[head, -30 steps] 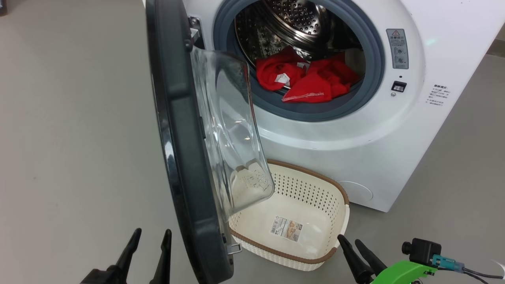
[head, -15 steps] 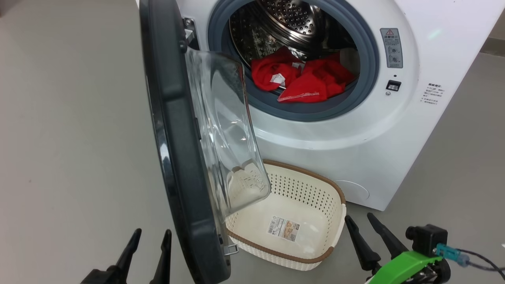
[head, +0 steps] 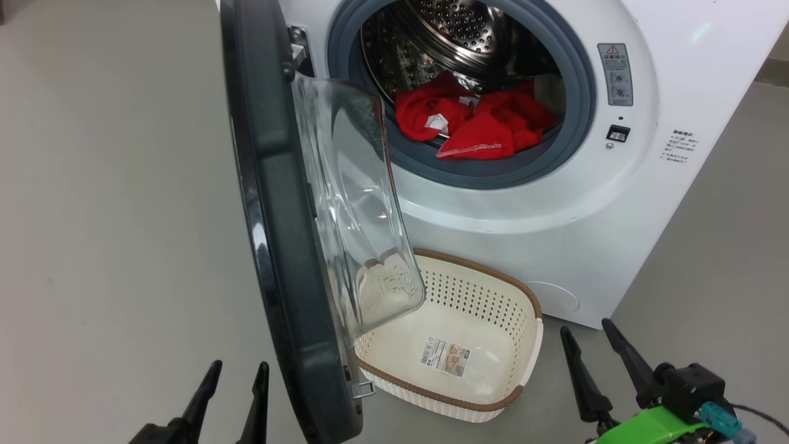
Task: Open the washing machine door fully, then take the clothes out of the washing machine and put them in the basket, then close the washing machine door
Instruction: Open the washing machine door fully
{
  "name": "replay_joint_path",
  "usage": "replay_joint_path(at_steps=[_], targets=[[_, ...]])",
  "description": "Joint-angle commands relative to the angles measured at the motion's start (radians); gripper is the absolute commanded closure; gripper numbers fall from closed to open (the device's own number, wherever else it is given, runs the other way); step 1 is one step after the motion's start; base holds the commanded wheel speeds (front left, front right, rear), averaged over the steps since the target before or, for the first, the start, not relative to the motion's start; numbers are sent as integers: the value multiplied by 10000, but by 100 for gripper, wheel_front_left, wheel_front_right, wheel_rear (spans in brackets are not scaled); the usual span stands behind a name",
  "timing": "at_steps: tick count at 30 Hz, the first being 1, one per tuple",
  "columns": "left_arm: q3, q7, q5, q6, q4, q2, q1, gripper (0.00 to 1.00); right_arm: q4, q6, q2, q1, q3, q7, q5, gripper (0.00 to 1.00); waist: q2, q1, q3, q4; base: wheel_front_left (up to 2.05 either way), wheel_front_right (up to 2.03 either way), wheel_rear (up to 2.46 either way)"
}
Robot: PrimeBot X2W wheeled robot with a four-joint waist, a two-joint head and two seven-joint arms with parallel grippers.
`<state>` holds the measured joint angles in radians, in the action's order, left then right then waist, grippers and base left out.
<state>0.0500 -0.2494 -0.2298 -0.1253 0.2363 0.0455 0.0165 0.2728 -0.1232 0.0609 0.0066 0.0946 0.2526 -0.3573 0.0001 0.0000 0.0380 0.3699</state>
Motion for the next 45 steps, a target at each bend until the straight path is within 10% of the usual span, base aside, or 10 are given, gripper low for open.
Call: replay_joint_path(at_steps=[1,10,11,12,13,23,29,37,45], targets=[[-352,-124,41,-54,-260,51,-182,0,-286,-75,15,-30,171,91,167,0,-1,0,-4,-2,0,0,0],[-490,-124,31,-54,-367,49,-218,0,-288,-75,-80,88,40,91,428,0,-1,0,2,4,0,0,0],[-519,-124,8,-54,-391,49,-217,27,-294,-75,-84,91,32,91,445,0,-1,0,-1,2,0,0,0],[-571,-124,-12,-54,-436,49,-224,78,-297,-75,-88,96,23,91,456,0,-1,0,-3,0,0,0,0],[-646,-124,-32,-54,-520,49,-240,100,-300,-75,-91,99,13,91,468,0,-1,0,-5,-2,0,0,0],[-1807,-124,-546,35,-3732,48,-914,100,-416,-75,-104,93,-23,91,465,0,-1,0,48,2,0,0,0],[-558,-124,-470,-27,-5578,48,-864,100,-487,-75,-105,41,-25,91,466,0,-1,0,117,-10,0,0,0],[2498,-124,-517,-50,-4405,492,-226,100,-516,-75,-106,-40,45,91,427,0,-1,0,172,-110,0,0,0],[2938,-124,-962,-52,-2439,517,-135,100,-526,-75,-106,-32,34,91,437,0,-1,0,194,-68,0,0,0]])
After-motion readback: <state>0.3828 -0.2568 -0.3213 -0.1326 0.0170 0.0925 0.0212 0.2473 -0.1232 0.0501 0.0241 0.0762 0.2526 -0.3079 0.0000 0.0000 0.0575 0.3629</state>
